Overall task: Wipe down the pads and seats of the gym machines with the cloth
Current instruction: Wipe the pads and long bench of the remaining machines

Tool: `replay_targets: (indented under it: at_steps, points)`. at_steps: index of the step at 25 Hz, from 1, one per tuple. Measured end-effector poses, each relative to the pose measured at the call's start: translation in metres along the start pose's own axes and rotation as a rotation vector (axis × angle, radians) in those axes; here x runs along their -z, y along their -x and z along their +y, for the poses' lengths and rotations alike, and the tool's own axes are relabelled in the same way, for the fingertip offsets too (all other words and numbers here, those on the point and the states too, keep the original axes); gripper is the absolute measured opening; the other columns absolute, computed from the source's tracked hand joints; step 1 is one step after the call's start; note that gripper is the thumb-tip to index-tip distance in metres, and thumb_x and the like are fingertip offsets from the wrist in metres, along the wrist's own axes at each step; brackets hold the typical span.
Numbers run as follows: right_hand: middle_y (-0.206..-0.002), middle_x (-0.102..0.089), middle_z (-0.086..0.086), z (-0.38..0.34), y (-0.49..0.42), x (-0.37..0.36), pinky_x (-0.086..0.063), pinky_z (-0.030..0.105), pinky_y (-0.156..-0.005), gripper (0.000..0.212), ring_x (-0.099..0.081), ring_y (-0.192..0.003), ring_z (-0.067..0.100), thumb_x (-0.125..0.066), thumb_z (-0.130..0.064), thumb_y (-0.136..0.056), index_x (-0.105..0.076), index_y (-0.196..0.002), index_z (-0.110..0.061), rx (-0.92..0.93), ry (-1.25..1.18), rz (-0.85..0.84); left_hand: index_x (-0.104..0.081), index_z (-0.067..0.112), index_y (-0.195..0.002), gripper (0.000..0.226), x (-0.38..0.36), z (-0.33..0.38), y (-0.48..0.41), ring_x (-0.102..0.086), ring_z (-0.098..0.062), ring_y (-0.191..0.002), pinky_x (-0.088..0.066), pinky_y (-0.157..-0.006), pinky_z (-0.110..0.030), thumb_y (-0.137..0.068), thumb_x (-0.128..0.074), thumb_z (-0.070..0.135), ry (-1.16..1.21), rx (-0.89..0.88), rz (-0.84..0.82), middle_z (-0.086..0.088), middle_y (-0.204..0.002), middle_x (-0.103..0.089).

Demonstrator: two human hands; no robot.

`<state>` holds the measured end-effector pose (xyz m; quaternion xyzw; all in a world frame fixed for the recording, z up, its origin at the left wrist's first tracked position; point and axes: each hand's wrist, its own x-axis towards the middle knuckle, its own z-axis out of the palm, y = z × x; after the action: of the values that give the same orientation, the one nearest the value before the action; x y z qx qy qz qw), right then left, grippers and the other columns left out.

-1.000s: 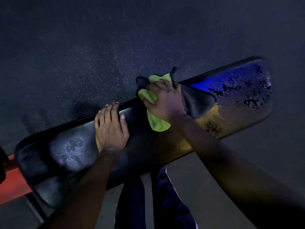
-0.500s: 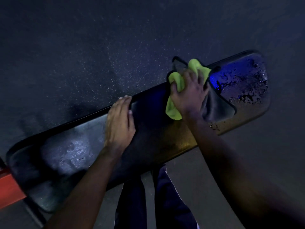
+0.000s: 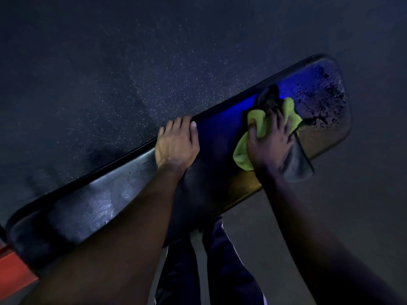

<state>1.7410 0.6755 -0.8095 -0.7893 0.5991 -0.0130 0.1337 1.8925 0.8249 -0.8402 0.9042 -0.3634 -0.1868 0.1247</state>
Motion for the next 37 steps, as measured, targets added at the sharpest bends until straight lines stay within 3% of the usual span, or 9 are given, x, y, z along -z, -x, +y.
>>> replay_targets:
  at_steps: [4, 7, 9, 15, 20, 24, 30, 33, 37]
  points:
    - [-0.155, -0.044, -0.011, -0.038, 0.009, -0.013, -0.021, 0.058, -0.116, 0.058, -0.019, -0.154, 0.024, -0.056, -0.048, -0.091, -0.048, -0.146, -0.034, 0.446, 0.095, -0.123, -0.059, 0.014, -0.125, 0.037, -0.002, 0.001, 0.000, -0.060, -0.029, -0.098, -0.042, -0.085, -0.043, -0.106, -0.034, 0.033, -0.033, -0.011, 0.005, -0.009, -0.110, -0.068]
    - [-0.154, -0.044, -0.015, -0.037, -0.002, -0.013, -0.022, 0.057, -0.116, 0.057, -0.019, -0.155, 0.018, -0.058, -0.048, -0.090, -0.049, -0.146, -0.037, 0.580, 0.073, -0.170, -0.058, 0.014, -0.124, 0.037, -0.001, 0.003, -0.002, -0.060, -0.030, -0.096, -0.042, -0.083, -0.043, -0.105, -0.033, 0.033, -0.048, -0.006, 0.003, -0.010, -0.108, -0.068]
    - [-0.155, -0.043, -0.014, -0.019, -0.003, -0.009, -0.024, 0.056, -0.115, 0.059, -0.020, -0.154, 0.019, -0.057, -0.048, -0.091, -0.047, -0.148, -0.036, 0.508, 0.059, -0.151, -0.058, 0.013, -0.123, 0.037, -0.002, 0.001, -0.002, -0.061, -0.030, -0.096, -0.043, -0.083, -0.043, -0.105, -0.032, 0.033, -0.054, -0.008, 0.005, -0.011, -0.107, -0.068]
    - [-0.158, -0.040, -0.013, 0.068, 0.054, 0.001, -0.026, 0.062, -0.114, 0.062, -0.018, -0.155, 0.021, -0.054, -0.047, -0.087, -0.047, -0.147, -0.031, -0.044, -0.087, 0.016, -0.057, 0.012, -0.128, 0.042, -0.005, 0.007, 0.001, -0.060, -0.030, -0.101, -0.041, -0.086, -0.043, -0.106, -0.028, 0.033, -0.094, -0.016, 0.047, -0.011, -0.113, -0.068]
    - [-0.158, -0.039, -0.012, 0.039, 0.075, -0.011, -0.022, 0.065, -0.114, 0.059, -0.014, -0.156, 0.024, -0.058, -0.050, -0.091, -0.047, -0.147, -0.033, 0.138, -0.054, -0.065, -0.038, 0.014, -0.150, 0.046, -0.011, 0.028, 0.002, -0.045, -0.028, -0.132, -0.032, -0.109, -0.044, -0.106, -0.030, 0.023, -0.038, -0.085, 0.027, -0.007, -0.149, -0.048]
    - [-0.156, -0.043, -0.012, 0.039, 0.066, -0.015, -0.025, 0.060, -0.115, 0.059, -0.019, -0.155, 0.021, -0.061, -0.044, -0.089, -0.049, -0.146, -0.035, 0.282, -0.081, -0.029, -0.038, 0.011, -0.150, 0.052, -0.028, 0.073, -0.013, -0.043, -0.029, -0.135, -0.029, -0.112, -0.045, -0.107, -0.025, 0.037, 0.001, -0.068, 0.077, -0.010, -0.151, -0.046]
    - [-0.160, -0.035, -0.014, 0.068, 0.138, -0.022, -0.012, 0.062, -0.120, 0.066, -0.004, -0.157, 0.018, -0.053, -0.044, -0.086, -0.041, -0.151, -0.037, 0.005, -0.222, -0.034, -0.045, 0.015, -0.145, 0.052, -0.042, 0.076, -0.019, -0.050, -0.034, -0.126, -0.033, -0.107, -0.049, -0.105, -0.025, 0.042, -0.092, -0.017, 0.168, -0.013, -0.138, -0.056]
    - [-0.160, -0.034, -0.013, 0.073, 0.145, -0.024, -0.020, 0.068, -0.117, 0.071, -0.002, -0.158, 0.018, -0.044, -0.041, -0.081, -0.040, -0.152, -0.036, -0.055, -0.336, -0.040, -0.045, 0.015, -0.144, 0.050, -0.041, 0.080, -0.018, -0.050, -0.034, -0.125, -0.033, -0.106, -0.049, -0.105, -0.027, 0.041, -0.078, -0.012, 0.171, -0.013, -0.136, -0.056]
    - [-0.159, -0.038, -0.013, 0.095, 0.077, -0.017, -0.029, 0.067, -0.113, 0.069, -0.012, -0.156, 0.020, -0.061, -0.033, -0.081, -0.047, -0.149, -0.034, -0.165, -0.380, 0.140, -0.046, 0.017, -0.144, 0.049, -0.039, 0.084, -0.013, -0.052, -0.032, -0.121, -0.034, -0.103, -0.047, -0.105, -0.028, 0.041, -0.091, -0.003, 0.195, -0.011, -0.133, -0.058]
